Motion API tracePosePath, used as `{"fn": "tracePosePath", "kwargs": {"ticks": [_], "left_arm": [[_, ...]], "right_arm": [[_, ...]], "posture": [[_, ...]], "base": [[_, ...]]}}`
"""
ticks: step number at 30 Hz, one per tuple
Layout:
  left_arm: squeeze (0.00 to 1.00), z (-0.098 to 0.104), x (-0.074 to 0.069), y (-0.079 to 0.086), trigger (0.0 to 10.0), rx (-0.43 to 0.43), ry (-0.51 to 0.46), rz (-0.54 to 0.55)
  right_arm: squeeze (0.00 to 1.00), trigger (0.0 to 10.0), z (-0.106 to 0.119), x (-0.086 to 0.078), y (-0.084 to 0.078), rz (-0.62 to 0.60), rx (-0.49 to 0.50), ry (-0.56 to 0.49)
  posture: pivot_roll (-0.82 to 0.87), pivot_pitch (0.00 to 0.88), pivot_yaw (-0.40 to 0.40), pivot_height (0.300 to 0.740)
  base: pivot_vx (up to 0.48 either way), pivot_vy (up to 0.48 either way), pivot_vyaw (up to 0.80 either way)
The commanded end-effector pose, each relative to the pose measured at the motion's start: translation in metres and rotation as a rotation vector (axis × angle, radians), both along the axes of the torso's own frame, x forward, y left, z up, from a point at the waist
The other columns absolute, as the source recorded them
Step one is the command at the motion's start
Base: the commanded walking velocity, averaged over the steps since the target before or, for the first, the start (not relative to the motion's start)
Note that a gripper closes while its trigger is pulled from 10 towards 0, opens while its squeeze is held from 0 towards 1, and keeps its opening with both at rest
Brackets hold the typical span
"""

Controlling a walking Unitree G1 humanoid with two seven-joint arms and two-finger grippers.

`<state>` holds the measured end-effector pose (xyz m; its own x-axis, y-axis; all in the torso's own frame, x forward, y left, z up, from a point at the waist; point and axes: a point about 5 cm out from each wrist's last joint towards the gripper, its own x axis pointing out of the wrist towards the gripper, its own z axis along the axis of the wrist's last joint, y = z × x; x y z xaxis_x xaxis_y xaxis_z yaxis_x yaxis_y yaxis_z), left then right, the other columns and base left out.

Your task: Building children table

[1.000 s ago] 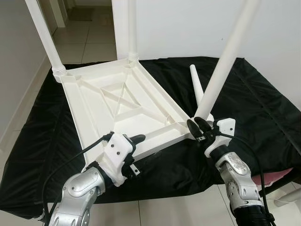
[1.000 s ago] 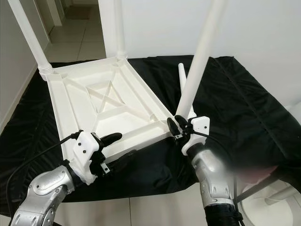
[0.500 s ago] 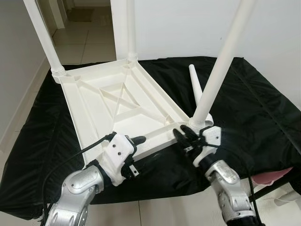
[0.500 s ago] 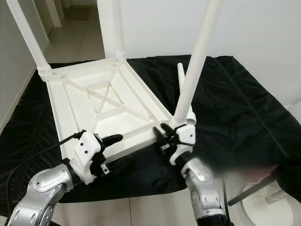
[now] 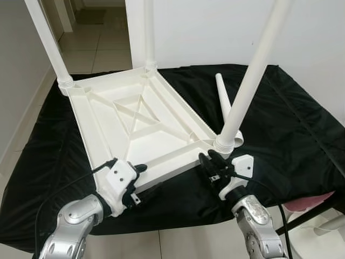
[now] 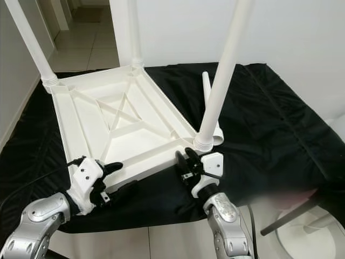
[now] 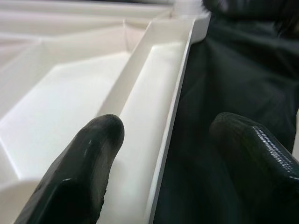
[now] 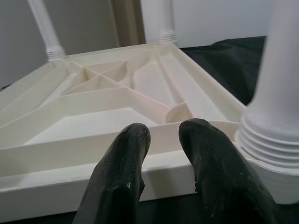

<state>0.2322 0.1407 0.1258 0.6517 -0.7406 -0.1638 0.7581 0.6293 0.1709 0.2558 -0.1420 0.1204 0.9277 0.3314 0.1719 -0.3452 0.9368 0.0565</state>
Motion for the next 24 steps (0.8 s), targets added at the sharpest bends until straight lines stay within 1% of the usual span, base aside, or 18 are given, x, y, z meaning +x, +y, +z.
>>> {"fn": "tracePosePath", "kwargs": {"ticks": [1, 3, 6, 8, 12, 13, 14, 15, 18, 20, 24], "left_arm": [[0.0, -0.011, 0.0, 0.008, 10.0, 0.034, 0.029, 0.014], [0.0, -0.011, 0.0, 0.008, 10.0, 0.034, 0.029, 0.014], [0.0, -0.023, -0.002, 0.014, 10.0, 0.076, 0.061, 0.023], [0.0, -0.027, -0.003, 0.016, 10.0, 0.106, 0.065, 0.018], [0.0, -0.029, -0.002, 0.019, 10.0, 0.121, 0.07, 0.018], [0.0, -0.029, -0.002, 0.02, 10.0, 0.138, 0.062, 0.008], [0.0, -0.027, -0.003, 0.019, 10.0, 0.168, 0.055, -0.01], [0.0, -0.027, -0.003, 0.019, 10.0, 0.168, 0.055, -0.01], [0.0, -0.023, -0.003, 0.016, 10.0, 0.228, 0.034, -0.052], [0.0, -0.021, -0.002, 0.014, 10.0, 0.261, 0.041, -0.062], [0.0, -0.016, -0.004, 0.005, 10.0, 0.262, 0.042, -0.098]], "right_arm": [[0.0, 10.0, -0.001, -0.003, -0.005, -0.055, 0.0, 0.001], [0.0, 10.0, -0.001, -0.003, -0.005, -0.055, 0.0, 0.001], [0.0, 10.0, -0.008, -0.01, -0.005, -0.104, 0.023, 0.038], [0.0, 10.0, -0.013, -0.014, -0.006, -0.126, 0.048, 0.066], [0.0, 10.0, -0.017, -0.018, -0.007, -0.154, 0.072, 0.1], [0.0, 10.0, -0.018, -0.018, -0.007, -0.164, 0.077, 0.106], [0.0, 10.0, -0.019, -0.017, -0.008, -0.171, 0.081, 0.112], [0.0, 10.0, -0.019, -0.017, -0.008, -0.171, 0.081, 0.112], [0.0, 10.0, -0.019, -0.013, -0.009, -0.185, 0.087, 0.12], [0.0, 10.0, -0.018, -0.01, -0.009, -0.191, 0.086, 0.119], [0.0, 10.0, -0.016, -0.006, -0.01, -0.197, 0.088, 0.117]], "posture": [[0.0, 0.052, 0.01, 0.74], [0.0, 0.052, 0.01, 0.74], [0.0, 0.053, 0.006, 0.74], [0.0, 0.055, 0.005, 0.74], [0.0, 0.056, 0.0, 0.74], [0.0, 0.057, -0.002, 0.74], [-0.01, 0.057, -0.003, 0.74], [-0.01, 0.057, -0.003, 0.74], [0.0, 0.057, -0.005, 0.74], [0.0, 0.057, -0.005, 0.74], [0.0, 0.057, -0.009, 0.74]], "base": [[0.0, 0.0, 0.0], [0.0, 0.0, 0.0], [0.0, 0.0, 0.0], [0.0, 0.0, 0.0], [0.0, 0.0, 0.0], [0.0, 0.0, 0.0], [0.0, 0.0, 0.0], [0.0, 0.0, 0.0], [0.0, 0.0, 0.0], [0.0, 0.0, 0.0], [0.0, 0.0, 0.0]]}}
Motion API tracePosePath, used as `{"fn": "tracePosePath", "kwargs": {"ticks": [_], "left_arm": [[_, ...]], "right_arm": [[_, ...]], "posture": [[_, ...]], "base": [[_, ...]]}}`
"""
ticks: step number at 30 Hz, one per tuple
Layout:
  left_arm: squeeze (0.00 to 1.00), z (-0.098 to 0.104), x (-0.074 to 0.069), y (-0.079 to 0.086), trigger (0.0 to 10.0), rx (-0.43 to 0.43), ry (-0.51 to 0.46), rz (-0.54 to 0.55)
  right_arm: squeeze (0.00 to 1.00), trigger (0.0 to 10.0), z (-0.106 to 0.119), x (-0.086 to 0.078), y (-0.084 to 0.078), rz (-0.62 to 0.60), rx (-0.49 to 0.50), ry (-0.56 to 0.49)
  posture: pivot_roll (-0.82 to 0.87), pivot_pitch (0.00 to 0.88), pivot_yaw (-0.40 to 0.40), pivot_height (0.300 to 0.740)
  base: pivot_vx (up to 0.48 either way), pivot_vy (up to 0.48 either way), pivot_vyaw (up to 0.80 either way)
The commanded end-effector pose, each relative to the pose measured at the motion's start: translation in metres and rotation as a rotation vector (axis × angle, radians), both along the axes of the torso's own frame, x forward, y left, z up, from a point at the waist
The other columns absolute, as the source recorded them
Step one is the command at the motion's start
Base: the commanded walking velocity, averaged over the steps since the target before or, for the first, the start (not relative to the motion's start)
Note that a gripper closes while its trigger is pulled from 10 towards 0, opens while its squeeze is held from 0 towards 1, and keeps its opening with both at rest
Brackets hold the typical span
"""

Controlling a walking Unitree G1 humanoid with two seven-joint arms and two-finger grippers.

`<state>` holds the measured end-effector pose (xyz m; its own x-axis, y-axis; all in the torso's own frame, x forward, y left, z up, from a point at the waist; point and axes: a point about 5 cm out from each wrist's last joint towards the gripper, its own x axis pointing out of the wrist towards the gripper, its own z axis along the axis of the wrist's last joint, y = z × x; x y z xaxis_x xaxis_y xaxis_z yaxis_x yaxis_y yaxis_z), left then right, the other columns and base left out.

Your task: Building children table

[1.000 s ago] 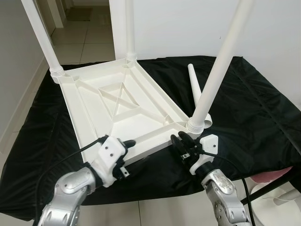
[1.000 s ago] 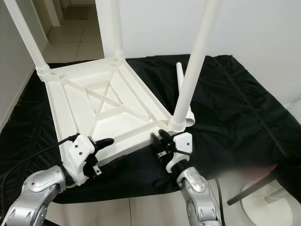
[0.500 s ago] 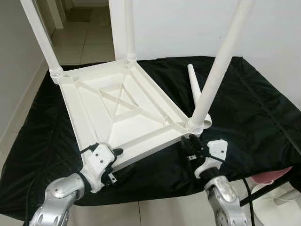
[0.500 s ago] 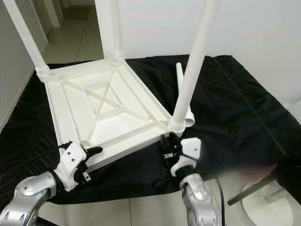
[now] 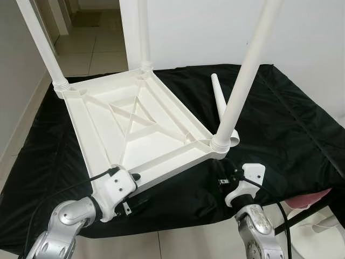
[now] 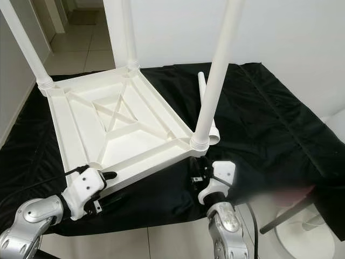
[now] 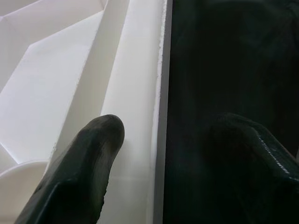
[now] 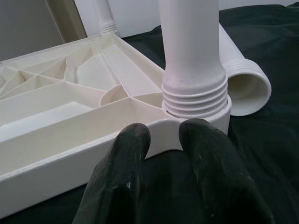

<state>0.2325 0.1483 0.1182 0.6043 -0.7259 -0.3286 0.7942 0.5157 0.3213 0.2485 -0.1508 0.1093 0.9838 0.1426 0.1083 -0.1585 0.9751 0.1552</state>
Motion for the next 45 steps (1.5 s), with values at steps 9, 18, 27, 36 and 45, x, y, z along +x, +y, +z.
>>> {"fn": "tracePosePath", "kwargs": {"ticks": [9, 18, 27, 36, 45], "left_arm": [[0.0, 0.002, -0.007, -0.013, 10.0, 0.065, 0.039, -0.07], [0.0, 0.016, -0.013, -0.024, 10.0, 0.074, 0.017, -0.128], [0.0, 0.021, -0.016, -0.025, 10.0, 0.088, 0.028, -0.151], [0.0, 0.019, -0.015, -0.026, 10.0, 0.136, 0.029, -0.147], [0.0, 0.021, -0.002, -0.024, 10.0, 0.149, -0.028, -0.064]], "right_arm": [[0.0, 10.0, -0.011, 0.008, 0.002, -0.034, 0.064, 0.091], [0.0, 10.0, -0.022, 0.016, 0.005, -0.037, 0.106, 0.175], [0.0, 10.0, -0.021, 0.034, 0.006, -0.012, 0.063, 0.198], [0.0, 10.0, -0.017, 0.047, 0.007, 0.004, 0.046, 0.207], [0.0, 10.0, -0.015, 0.048, 0.012, 0.015, 0.046, 0.199]], "posture": [[0.01, 0.06, -0.014, 0.74], [0.02, 0.063, -0.01, 0.74], [0.03, 0.064, -0.008, 0.74], [0.03, 0.063, -0.006, 0.74], [0.02, 0.063, -0.001, 0.74]], "base": [[0.0, 0.0, 0.0], [0.0, 0.0, 0.0], [0.0, 0.0, 0.0], [0.0, 0.0, 0.0], [0.0, 0.0, 0.0]]}}
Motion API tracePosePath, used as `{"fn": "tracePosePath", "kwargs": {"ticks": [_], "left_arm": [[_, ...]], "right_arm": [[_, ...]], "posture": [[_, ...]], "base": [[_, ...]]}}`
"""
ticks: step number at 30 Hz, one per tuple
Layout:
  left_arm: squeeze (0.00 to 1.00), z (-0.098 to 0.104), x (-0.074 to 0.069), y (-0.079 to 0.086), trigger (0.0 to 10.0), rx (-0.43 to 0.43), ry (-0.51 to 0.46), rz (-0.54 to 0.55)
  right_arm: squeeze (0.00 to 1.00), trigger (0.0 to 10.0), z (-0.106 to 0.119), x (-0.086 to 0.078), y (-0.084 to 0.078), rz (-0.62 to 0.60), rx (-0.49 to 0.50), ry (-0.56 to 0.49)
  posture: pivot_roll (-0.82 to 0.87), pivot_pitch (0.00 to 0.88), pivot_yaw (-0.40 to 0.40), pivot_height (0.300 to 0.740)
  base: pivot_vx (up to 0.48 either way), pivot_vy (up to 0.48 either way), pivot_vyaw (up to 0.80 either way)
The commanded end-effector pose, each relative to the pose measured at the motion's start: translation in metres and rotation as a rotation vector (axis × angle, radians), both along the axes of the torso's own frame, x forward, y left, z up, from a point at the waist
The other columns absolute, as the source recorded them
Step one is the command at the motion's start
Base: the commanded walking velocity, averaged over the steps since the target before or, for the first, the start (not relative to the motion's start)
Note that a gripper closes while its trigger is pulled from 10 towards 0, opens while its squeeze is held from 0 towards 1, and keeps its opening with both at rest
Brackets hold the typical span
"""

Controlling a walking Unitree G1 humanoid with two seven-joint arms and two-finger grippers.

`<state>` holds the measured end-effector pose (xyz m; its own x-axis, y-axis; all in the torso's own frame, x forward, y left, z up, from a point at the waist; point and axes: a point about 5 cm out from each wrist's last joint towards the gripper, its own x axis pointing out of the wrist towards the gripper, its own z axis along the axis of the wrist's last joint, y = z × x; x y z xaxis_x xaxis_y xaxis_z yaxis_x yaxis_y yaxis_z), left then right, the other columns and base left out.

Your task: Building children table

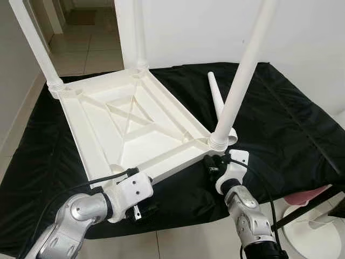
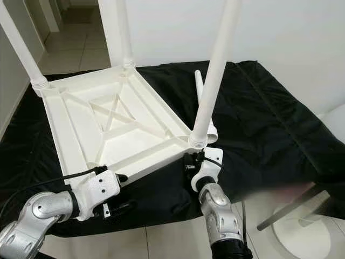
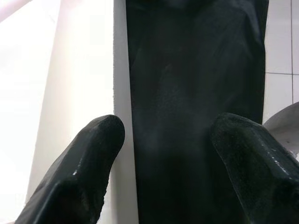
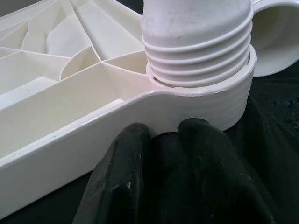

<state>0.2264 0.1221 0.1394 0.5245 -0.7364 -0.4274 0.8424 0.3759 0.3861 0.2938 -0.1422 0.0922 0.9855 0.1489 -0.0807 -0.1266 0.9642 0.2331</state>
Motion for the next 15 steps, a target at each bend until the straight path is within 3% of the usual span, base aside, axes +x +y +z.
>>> {"fn": "tracePosePath", "kwargs": {"ticks": [1, 4, 6, 9, 15], "left_arm": [[0.0, 0.006, 0.01, 0.003, 10.0, -0.031, -0.054, 0.088], [0.0, 0.006, 0.01, 0.003, 10.0, -0.031, -0.054, 0.088], [0.0, 0.019, 0.022, 0.007, 10.0, -0.084, -0.106, 0.177], [0.0, 0.021, 0.024, 0.009, 10.0, -0.09, -0.117, 0.199], [0.0, 0.014, 0.023, 0.012, 10.0, -0.023, -0.114, 0.219]], "right_arm": [[0.0, 10.0, 0.001, 0.002, 0.004, 0.01, -0.004, -0.001], [0.0, 10.0, 0.001, 0.002, 0.004, 0.01, -0.004, -0.001], [0.0, 10.0, 0.0, -0.001, 0.003, 0.009, -0.001, 0.0], [0.0, 10.0, -0.001, -0.003, 0.003, 0.012, 0.005, -0.001], [0.0, 10.0, 0.006, -0.018, 0.007, 0.0, 0.074, -0.067]], "posture": [[0.02, 0.065, 0.0, 0.74], [0.02, 0.065, 0.0, 0.74], [0.01, 0.07, -0.002, 0.74], [0.01, 0.07, -0.004, 0.74], [0.01, 0.074, -0.014, 0.74]], "base": [[0.0, 0.0, 0.0], [0.0, 0.0, 0.0], [0.0, 0.0, 0.0], [0.0, 0.0, 0.0], [0.0, 0.0, 0.0]]}}
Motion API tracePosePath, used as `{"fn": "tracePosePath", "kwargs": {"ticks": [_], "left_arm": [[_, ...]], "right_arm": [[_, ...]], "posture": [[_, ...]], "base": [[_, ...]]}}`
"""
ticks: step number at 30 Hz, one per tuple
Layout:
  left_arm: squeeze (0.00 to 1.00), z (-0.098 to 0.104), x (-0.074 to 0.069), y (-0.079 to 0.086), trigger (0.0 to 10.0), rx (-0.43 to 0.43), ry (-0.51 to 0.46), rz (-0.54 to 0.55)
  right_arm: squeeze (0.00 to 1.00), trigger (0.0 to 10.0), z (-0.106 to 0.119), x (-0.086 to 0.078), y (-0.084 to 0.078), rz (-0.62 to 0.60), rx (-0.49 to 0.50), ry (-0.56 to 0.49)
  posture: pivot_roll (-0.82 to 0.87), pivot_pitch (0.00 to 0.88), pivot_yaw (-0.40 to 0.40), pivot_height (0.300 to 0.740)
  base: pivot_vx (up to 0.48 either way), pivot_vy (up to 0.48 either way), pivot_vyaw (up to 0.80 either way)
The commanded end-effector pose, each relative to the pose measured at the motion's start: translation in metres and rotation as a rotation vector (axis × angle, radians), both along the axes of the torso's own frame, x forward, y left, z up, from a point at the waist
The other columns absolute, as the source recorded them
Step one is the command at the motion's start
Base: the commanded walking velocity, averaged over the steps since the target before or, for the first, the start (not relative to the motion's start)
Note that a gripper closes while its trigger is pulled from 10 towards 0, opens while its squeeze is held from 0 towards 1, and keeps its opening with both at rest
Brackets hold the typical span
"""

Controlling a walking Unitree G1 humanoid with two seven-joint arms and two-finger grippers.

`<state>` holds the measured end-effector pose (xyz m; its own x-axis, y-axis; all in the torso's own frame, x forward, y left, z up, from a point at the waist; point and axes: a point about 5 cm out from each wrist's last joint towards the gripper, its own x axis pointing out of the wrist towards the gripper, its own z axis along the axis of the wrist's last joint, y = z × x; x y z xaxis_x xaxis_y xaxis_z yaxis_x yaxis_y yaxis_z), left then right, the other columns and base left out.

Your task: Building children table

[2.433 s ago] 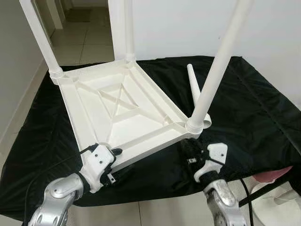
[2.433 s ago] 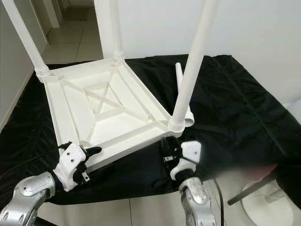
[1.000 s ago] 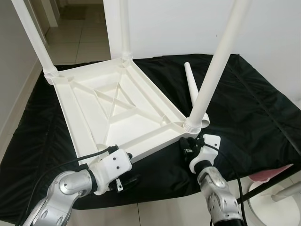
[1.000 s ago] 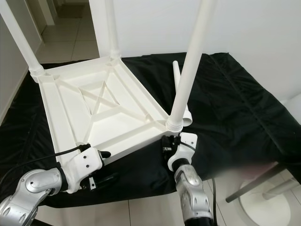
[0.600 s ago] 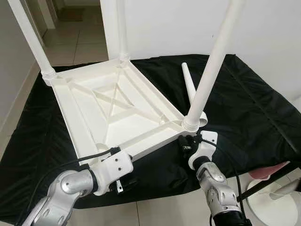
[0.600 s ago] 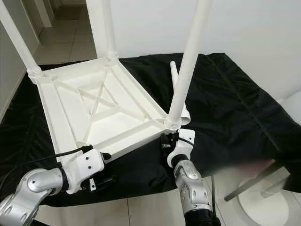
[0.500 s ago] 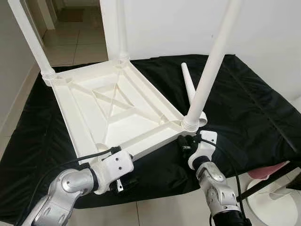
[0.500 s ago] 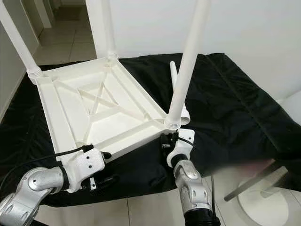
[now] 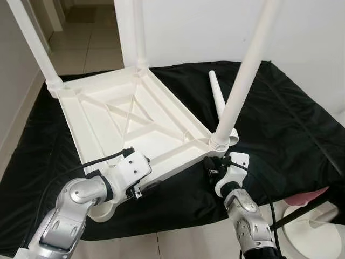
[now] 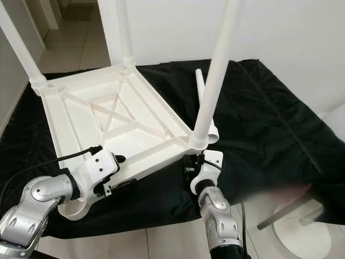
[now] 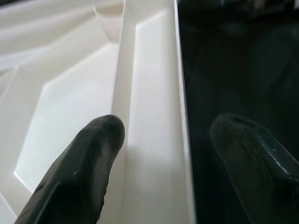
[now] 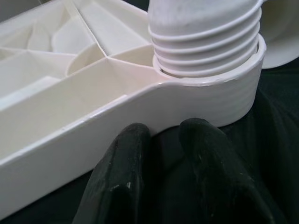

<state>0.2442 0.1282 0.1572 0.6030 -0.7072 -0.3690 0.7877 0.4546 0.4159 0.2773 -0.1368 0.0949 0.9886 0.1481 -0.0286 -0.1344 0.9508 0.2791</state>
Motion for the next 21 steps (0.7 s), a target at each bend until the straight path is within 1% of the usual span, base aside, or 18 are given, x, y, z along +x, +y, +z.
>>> {"fn": "tracePosePath", "kwargs": {"ticks": [1, 2, 7, 9, 10, 11, 12, 13, 14, 16, 17, 18, 21], "left_arm": [[0.0, -0.004, 0.006, 0.006, 10.0, 0.012, -0.056, 0.142], [0.0, -0.009, 0.004, 0.007, 10.0, 0.056, -0.052, 0.134], [0.0, -0.013, 0.002, 0.005, 10.0, 0.069, -0.039, 0.116], [0.0, -0.017, -0.003, 0.004, 10.0, 0.081, -0.004, 0.093], [0.0, -0.017, -0.003, 0.004, 10.0, 0.081, -0.004, 0.093], [0.0, -0.02, -0.005, 0.004, 10.0, 0.089, 0.017, 0.079], [0.0, -0.02, -0.005, 0.004, 10.0, 0.089, 0.017, 0.079], [0.0, -0.022, -0.007, 0.004, 10.0, 0.095, 0.031, 0.07], [0.0, -0.024, -0.012, 0.003, 10.0, 0.096, 0.065, 0.034], [0.0, -0.024, -0.013, 0.003, 10.0, 0.095, 0.078, 0.024], [0.0, -0.025, -0.016, 0.003, 10.0, 0.105, 0.091, 0.003], [0.0, -0.025, -0.016, 0.003, 10.0, 0.105, 0.091, 0.003], [0.0, -0.027, -0.014, 0.005, 10.0, 0.128, 0.094, 0.006]], "right_arm": [[0.0, 10.0, 0.003, -0.002, 0.002, 0.003, 0.019, -0.022], [0.0, 10.0, 0.007, -0.006, 0.003, -0.004, 0.039, -0.05], [0.0, 10.0, 0.013, -0.011, 0.005, -0.004, 0.018, -0.1], [0.0, 10.0, 0.017, -0.015, 0.0, -0.061, -0.058, -0.135], [0.0, 10.0, 0.017, -0.015, 0.0, -0.061, -0.058, -0.135], [0.0, 10.0, 0.018, -0.016, -0.005, -0.104, -0.096, -0.142], [0.0, 10.0, 0.018, -0.016, -0.005, -0.104, -0.096, -0.142], [0.0, 10.0, 0.019, -0.018, -0.007, -0.133, -0.12, -0.146], [0.0, 10.0, 0.019, -0.02, -0.015, -0.212, -0.15, -0.143], [0.0, 10.0, 0.019, -0.021, -0.017, -0.234, -0.157, -0.141], [0.0, 10.0, 0.019, -0.022, -0.021, -0.269, -0.166, -0.139], [0.0, 10.0, 0.019, -0.022, -0.021, -0.269, -0.166, -0.139], [0.0, 10.0, 0.023, -0.018, -0.029, -0.351, -0.198, -0.151]], "posture": [[0.01, 0.074, -0.014, 0.74], [0.01, 0.074, -0.016, 0.74], [0.01, 0.075, -0.015, 0.74], [0.01, 0.076, -0.017, 0.74], [0.01, 0.076, -0.017, 0.74], [0.0, 0.075, -0.018, 0.74], [0.0, 0.075, -0.018, 0.74], [0.0, 0.075, -0.018, 0.74], [0.0, 0.074, -0.018, 0.74], [0.0, 0.074, -0.018, 0.74], [0.0, 0.073, -0.019, 0.74], [0.0, 0.073, -0.019, 0.74], [0.0, 0.071, -0.019, 0.74]], "base": [[0.0, 0.0, 0.0], [0.0, 0.0, 0.0], [0.0, 0.0, 0.0], [0.0, 0.0, 0.0], [0.0, 0.0, 0.0], [0.0, 0.0, 0.0], [0.0, 0.0, 0.0], [0.0, 0.0, 0.0], [0.0, 0.0, 0.0], [0.0, 0.0, 0.0], [0.0, 0.0, 0.0], [0.0, 0.0, 0.0], [0.0, 0.0, 0.0]]}}
